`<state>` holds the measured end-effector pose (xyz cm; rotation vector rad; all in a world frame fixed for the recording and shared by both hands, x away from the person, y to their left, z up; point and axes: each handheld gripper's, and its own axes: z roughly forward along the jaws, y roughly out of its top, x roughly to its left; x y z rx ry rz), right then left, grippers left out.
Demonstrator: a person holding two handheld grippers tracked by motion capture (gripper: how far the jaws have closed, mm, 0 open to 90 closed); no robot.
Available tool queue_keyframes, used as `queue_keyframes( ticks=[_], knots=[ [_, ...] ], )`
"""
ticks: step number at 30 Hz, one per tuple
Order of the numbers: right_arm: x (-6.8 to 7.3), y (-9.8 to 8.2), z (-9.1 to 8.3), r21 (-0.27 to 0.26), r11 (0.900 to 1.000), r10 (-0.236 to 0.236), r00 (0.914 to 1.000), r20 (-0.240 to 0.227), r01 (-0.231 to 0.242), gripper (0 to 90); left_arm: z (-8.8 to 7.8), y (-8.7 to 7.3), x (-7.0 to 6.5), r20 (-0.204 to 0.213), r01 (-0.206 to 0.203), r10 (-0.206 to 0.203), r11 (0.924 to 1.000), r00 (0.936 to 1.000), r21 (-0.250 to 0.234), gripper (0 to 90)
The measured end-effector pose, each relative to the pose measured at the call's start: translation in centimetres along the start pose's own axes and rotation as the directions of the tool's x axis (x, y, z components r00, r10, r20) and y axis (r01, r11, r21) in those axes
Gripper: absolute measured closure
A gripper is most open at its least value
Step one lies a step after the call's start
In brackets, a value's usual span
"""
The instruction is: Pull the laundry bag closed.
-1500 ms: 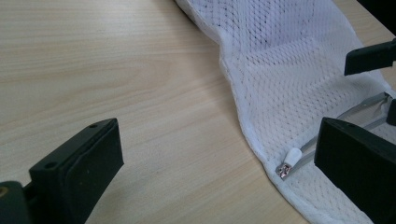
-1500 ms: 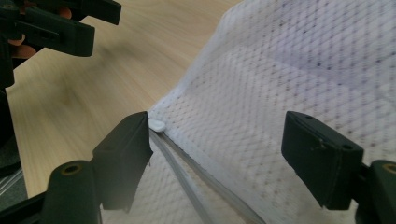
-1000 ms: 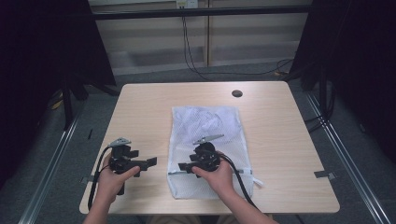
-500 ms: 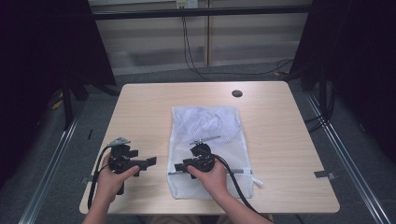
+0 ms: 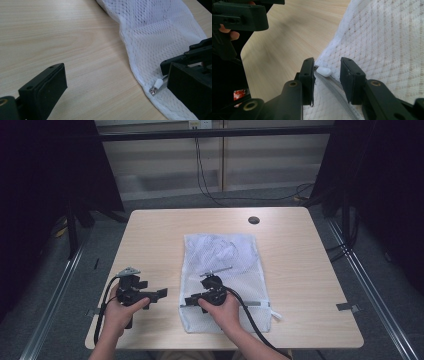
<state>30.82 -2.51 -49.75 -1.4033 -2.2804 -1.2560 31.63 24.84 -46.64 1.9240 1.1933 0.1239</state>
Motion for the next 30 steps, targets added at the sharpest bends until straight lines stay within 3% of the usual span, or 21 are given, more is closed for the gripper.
queue_keyframes(
  ticks=[9, 30],
  knots=[
    [0.1, 0.0, 0.7, 0.009, 1.000, 0.022, 0.9996, -0.019, -0.022, 67.1, -0.1, 0.0, 0.1, 0.004, 0.003, -0.003, 1.0000, 1.0000, -0.003, 2.4],
    [0.6, 0.1, 1.8, 0.052, 0.998, 0.045, 0.9980, -0.045, -0.042, 82.5, 0.0, 0.0, 0.1, 0.004, 0.008, -0.008, 0.9999, 1.0000, 0.008, 2.7]
  ],
)
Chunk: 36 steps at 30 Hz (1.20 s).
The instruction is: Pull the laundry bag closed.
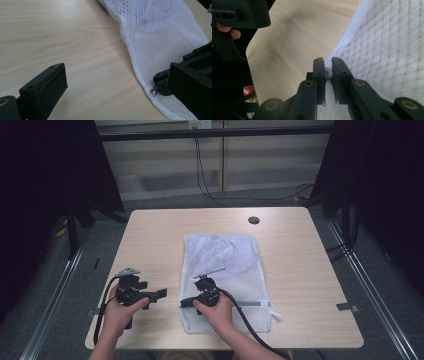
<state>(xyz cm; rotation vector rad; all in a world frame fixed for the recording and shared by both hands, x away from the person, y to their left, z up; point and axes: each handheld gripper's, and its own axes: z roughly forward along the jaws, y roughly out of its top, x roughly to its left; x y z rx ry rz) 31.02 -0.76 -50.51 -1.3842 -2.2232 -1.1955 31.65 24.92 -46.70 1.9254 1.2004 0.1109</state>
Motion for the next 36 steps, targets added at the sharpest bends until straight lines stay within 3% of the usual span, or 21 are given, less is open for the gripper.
queue_keyframes(
  ticks=[15, 20, 26, 36],
  knots=[
    [-0.1, 0.5, -1.1, -0.029, 0.999, 0.024, 0.9995, -0.021, -0.025, 86.5, 0.7, -0.2, -0.4, 0.064, 0.019, -0.020, 0.9997, 0.9978, 0.017, 1.8],
    [-0.1, 0.6, -1.7, -0.046, 0.998, 0.031, 0.9990, -0.031, -0.032, 86.6, 1.1, -0.4, -0.8, 0.113, 0.026, -0.030, 0.9991, 0.9932, 0.033, 1.0],
    [-0.3, 0.8, -2.3, -0.071, 0.996, 0.041, 0.9980, -0.047, -0.045, 86.7, 1.6, -0.5, -1.2, 0.129, 0.021, -0.029, 0.9982, 0.9912, 0.057, 0.3],
    [-0.1, 1.2, -3.2, -0.108, 0.993, 0.046, 0.9975, -0.053, -0.052, 86.6, 2.5, -0.5, -2.0, 0.179, 0.038, -0.054, 0.9951, 0.9825, 0.091, 0.4]
  ],
)
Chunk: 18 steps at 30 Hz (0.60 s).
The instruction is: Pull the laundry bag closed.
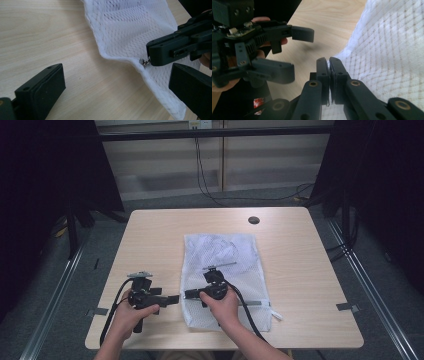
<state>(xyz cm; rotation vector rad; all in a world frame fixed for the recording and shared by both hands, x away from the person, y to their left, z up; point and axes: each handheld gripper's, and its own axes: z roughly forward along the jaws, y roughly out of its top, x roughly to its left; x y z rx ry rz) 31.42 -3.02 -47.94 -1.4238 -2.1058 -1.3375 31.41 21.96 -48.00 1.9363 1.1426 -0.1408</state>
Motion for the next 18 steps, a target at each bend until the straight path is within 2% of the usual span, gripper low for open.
queue_keyframes(
  ticks=[7, 12, 18],
  knots=[
    [0.2, 0.2, -0.4, -0.011, 1.000, -0.008, 1.0000, 0.000, 0.008, 86.7, 0.8, -0.2, -0.5, 0.053, -0.016, 0.014, 0.9991, 0.9985, 0.038, 7.0],
    [0.2, 0.3, -0.7, -0.028, 0.999, -0.016, 0.9999, 0.002, 0.016, 86.6, 1.0, -0.2, -0.7, 0.088, -0.028, 0.026, 0.9995, 0.9958, 0.016, 18.4],
    [0.3, 0.4, -0.8, -0.031, 0.999, -0.021, 0.9998, 0.003, 0.021, 86.6, 1.3, -0.3, -0.9, 0.111, -0.043, 0.040, 0.9986, 0.9931, 0.029, 27.4]
  ],
)
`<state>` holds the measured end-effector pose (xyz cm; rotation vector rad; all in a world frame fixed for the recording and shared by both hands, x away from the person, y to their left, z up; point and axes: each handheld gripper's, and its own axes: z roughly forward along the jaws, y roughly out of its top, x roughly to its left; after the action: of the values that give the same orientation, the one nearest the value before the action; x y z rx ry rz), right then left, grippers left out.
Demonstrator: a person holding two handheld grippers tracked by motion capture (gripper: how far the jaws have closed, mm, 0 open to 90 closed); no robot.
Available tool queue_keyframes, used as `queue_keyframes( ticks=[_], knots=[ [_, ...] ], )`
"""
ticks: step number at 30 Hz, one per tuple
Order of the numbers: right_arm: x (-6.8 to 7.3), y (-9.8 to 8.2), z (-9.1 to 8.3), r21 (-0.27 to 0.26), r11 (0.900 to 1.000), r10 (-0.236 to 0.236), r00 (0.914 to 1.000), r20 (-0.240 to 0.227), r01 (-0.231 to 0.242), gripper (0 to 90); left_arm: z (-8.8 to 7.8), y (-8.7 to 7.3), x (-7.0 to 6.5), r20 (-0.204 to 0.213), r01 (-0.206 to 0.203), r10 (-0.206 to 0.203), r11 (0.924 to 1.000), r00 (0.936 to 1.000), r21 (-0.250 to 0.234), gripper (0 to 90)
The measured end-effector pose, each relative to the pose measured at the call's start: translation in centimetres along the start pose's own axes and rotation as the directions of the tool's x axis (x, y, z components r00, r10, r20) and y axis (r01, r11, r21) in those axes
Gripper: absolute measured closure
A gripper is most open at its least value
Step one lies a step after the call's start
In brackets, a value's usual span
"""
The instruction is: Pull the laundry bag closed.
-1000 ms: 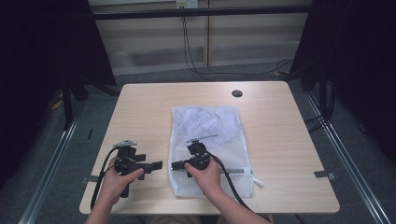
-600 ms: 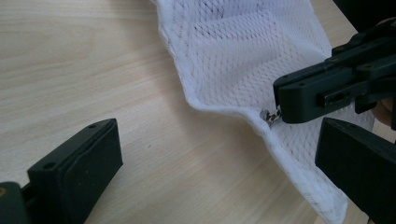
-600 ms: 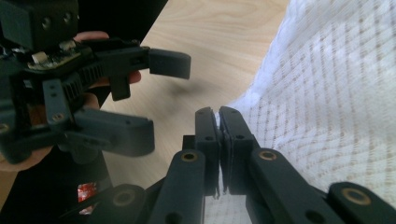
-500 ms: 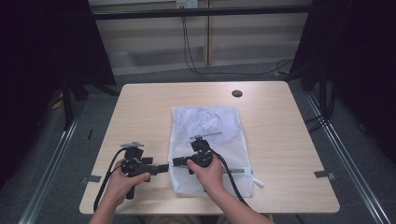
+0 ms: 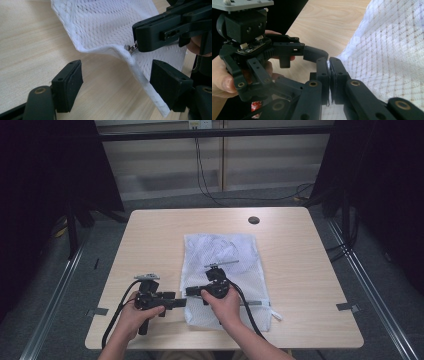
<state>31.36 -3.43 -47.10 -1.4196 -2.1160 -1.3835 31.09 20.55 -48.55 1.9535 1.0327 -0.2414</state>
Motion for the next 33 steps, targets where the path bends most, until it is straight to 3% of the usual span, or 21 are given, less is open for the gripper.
queue_keyframes(
  ticks=[3, 14, 19, 25, 29, 33],
  knots=[
    [0.1, 0.0, 0.0, -0.001, 1.000, -0.005, 1.0000, 0.001, 0.005, 86.6, 0.0, 0.0, 0.0, 0.022, 0.005, -0.005, 1.0000, 0.9997, 0.001, 33.3],
    [0.3, 0.1, -0.2, -0.011, 1.000, -0.014, 0.9999, 0.001, 0.014, 86.6, 0.7, 0.1, 0.0, 0.030, 0.019, -0.019, 0.9997, 0.9994, 0.017, 37.5],
    [0.3, 0.1, -0.1, -0.012, 1.000, -0.015, 0.9999, -0.004, 0.015, 86.6, 1.2, 0.0, -0.2, 0.048, -0.001, 0.002, 0.9996, 0.9988, -0.028, 42.0],
    [0.4, 0.1, -0.2, -0.013, 1.000, -0.012, 0.9999, -0.004, 0.012, 86.7, 1.7, -0.1, -0.4, 0.083, -0.001, 0.001, 1.0000, 0.9966, -0.001, 60.5],
    [0.4, 0.1, -0.2, -0.013, 1.000, -0.014, 0.9999, -0.006, 0.014, 86.7, 1.8, 0.0, -0.5, 0.076, 0.014, -0.014, 0.9999, 0.9970, 0.002, 66.4],
    [0.4, 0.1, -0.3, -0.018, 1.000, -0.016, 0.9998, -0.008, 0.016, 86.7, 1.8, 0.2, -0.5, 0.088, 0.026, -0.026, 0.9997, 0.9958, 0.003, 77.7]
  ],
)
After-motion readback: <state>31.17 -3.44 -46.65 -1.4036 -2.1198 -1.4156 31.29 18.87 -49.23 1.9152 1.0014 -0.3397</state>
